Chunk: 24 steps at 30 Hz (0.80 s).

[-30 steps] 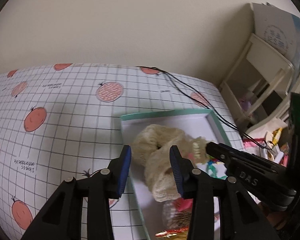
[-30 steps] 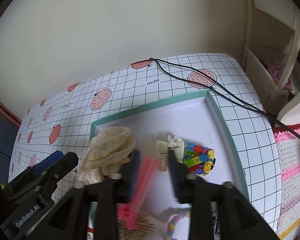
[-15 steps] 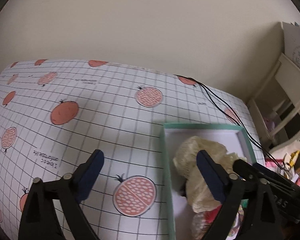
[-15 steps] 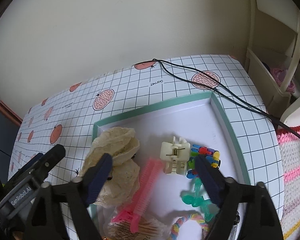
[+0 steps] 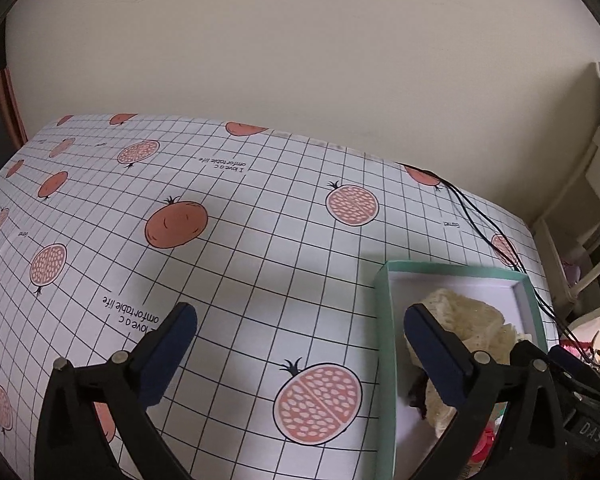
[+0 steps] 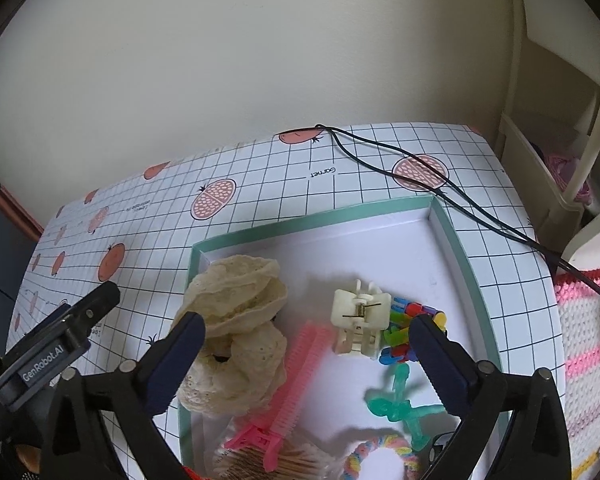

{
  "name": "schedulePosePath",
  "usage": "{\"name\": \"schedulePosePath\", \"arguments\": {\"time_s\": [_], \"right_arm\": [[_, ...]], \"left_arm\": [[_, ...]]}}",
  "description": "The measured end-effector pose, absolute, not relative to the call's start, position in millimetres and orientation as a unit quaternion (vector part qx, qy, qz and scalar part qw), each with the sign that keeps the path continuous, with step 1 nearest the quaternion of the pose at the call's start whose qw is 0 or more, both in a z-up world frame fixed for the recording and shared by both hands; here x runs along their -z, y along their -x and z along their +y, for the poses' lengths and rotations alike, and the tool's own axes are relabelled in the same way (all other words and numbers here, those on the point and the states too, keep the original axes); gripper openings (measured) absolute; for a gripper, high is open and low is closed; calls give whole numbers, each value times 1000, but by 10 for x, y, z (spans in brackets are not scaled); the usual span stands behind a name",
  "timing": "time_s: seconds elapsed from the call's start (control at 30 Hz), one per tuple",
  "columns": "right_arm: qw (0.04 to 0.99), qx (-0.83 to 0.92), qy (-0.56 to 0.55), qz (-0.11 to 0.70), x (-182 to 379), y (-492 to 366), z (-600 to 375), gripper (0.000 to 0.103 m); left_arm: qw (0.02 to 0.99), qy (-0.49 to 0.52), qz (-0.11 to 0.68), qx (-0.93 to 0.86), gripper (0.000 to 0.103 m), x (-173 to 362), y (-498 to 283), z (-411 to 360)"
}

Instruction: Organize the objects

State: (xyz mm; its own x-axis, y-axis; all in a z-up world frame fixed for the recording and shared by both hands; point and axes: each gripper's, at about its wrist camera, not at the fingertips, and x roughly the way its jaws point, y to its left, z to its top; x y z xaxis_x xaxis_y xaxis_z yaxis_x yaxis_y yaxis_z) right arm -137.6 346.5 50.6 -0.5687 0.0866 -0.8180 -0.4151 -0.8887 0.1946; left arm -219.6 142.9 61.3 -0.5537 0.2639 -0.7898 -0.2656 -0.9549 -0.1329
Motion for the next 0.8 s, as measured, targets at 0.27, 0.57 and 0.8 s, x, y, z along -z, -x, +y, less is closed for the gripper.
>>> {"name": "schedulePosePath", "arguments": {"time_s": [0.27,0.57,0.8], "right_arm": [[174,-860,439,194,-625,1222,3389,103],[174,-869,425,184,-932,941,3150,103],[171,-877,416,172,-1086,615,2841,103]], "left_arm": [[148,420,9,-895,103,-753,2072,1331],[129,399,39,-907,103,-957,1747,1115],[106,367,69,-922,103,-1187,1372,958]]}}
